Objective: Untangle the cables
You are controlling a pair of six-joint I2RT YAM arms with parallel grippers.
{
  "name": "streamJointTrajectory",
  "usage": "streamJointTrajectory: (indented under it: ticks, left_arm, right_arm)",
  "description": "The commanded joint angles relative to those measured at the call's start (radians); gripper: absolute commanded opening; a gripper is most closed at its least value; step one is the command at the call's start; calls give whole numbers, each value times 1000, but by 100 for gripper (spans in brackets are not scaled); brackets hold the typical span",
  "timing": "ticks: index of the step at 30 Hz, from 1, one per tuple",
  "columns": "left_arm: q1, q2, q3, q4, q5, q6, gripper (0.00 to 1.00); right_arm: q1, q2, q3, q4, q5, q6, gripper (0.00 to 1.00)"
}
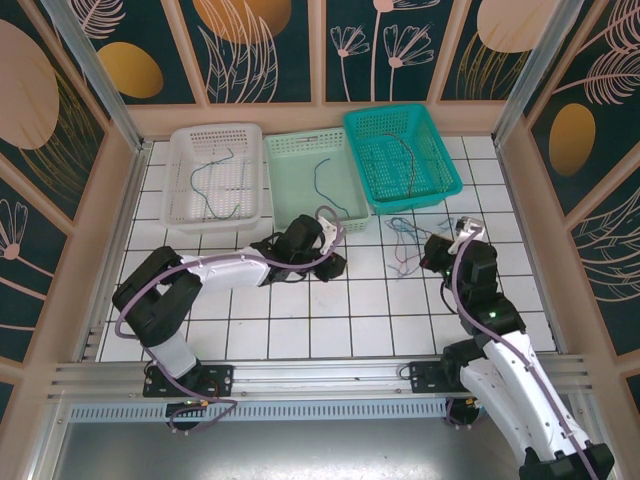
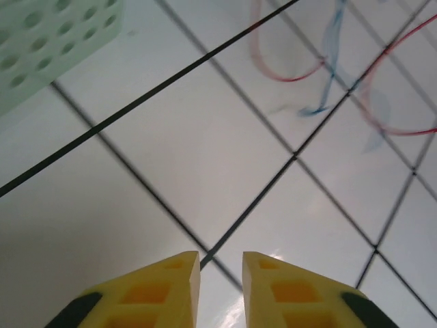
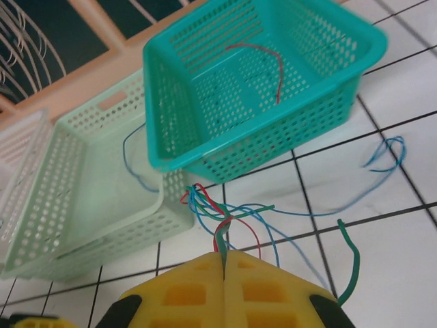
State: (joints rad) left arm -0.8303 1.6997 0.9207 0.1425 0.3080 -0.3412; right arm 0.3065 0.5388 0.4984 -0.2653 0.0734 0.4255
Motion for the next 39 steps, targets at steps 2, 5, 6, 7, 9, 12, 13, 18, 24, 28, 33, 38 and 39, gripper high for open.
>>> streamJointTrajectory:
  ticks: [2, 5, 6, 7, 9, 12, 13, 18, 24, 28, 33, 38, 39]
  left_arm:
    - [-7, 6, 38, 194, 186, -59, 36]
    - [-30, 71, 117, 193, 200, -59, 38]
    - [-36, 90, 139, 189, 203, -59, 39]
    - [-40, 103, 153, 192, 209, -59, 38]
    - [-46, 118, 171, 213, 218, -77, 41]
    - [-50, 131, 187, 245, 253, -95, 43]
    - [-52, 138, 196, 252, 271, -101, 43]
    - [-86, 188, 245, 302, 319, -139, 45]
    - [-87, 161, 220, 272, 193, -124, 53]
    - [-87, 137, 231, 224, 116, -91, 54]
    - [-88, 133, 257, 147, 44, -39, 54]
    - [-87, 161, 256, 152, 28, -99, 53]
    - [-88, 157, 253, 153, -7, -107, 53]
  right_arm:
    - [-4, -10, -10, 60, -75, 30, 0]
    - [-4, 1, -37, 113, -184, 38, 0]
    - [-3, 14, -37, 103, -194, 42, 0]
    - [-4, 28, -32, 81, -181, 43, 0]
    - [-5, 54, -14, 32, -158, 38, 0]
    - [-4, 55, -12, 38, -180, 44, 0]
    - [-4, 55, -16, 51, -188, 53, 1]
    - [-4, 63, -63, 186, -288, 121, 0]
    - [-13, 49, -25, 139, -310, 80, 0]
    - [-14, 55, -21, 129, -361, 59, 0]
    - [-16, 45, -20, 123, -337, 62, 0]
    - [-17, 38, -37, 185, -420, 76, 0]
    - [-18, 38, -41, 191, -434, 76, 0]
